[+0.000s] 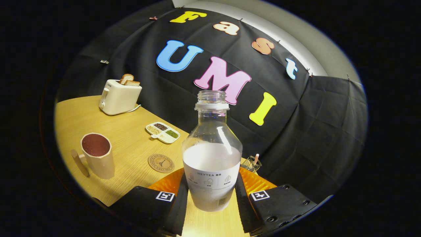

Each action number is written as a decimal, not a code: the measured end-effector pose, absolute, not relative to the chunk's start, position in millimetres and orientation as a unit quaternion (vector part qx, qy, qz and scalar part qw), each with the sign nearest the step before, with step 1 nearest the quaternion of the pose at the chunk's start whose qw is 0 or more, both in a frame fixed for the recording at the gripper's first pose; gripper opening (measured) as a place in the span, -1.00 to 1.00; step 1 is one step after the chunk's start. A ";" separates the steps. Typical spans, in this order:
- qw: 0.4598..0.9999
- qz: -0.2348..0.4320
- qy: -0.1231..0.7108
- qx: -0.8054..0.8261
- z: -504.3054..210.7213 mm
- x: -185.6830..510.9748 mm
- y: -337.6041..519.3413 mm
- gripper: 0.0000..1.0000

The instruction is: Take the bottle from table, then pour the juice into the cup, finally place the bottle on the coaster

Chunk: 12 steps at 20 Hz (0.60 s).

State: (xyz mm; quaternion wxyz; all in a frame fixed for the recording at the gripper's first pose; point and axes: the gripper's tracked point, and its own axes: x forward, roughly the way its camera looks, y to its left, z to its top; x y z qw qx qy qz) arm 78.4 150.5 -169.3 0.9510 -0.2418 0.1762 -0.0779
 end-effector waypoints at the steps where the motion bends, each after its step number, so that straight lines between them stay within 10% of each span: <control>1: 0.945 -0.073 0.171 -0.269 -160.0 81.5 154.3 0.37; 12: 0.869 -0.001 0.155 -0.469 -160.3 96.8 200.8 0.36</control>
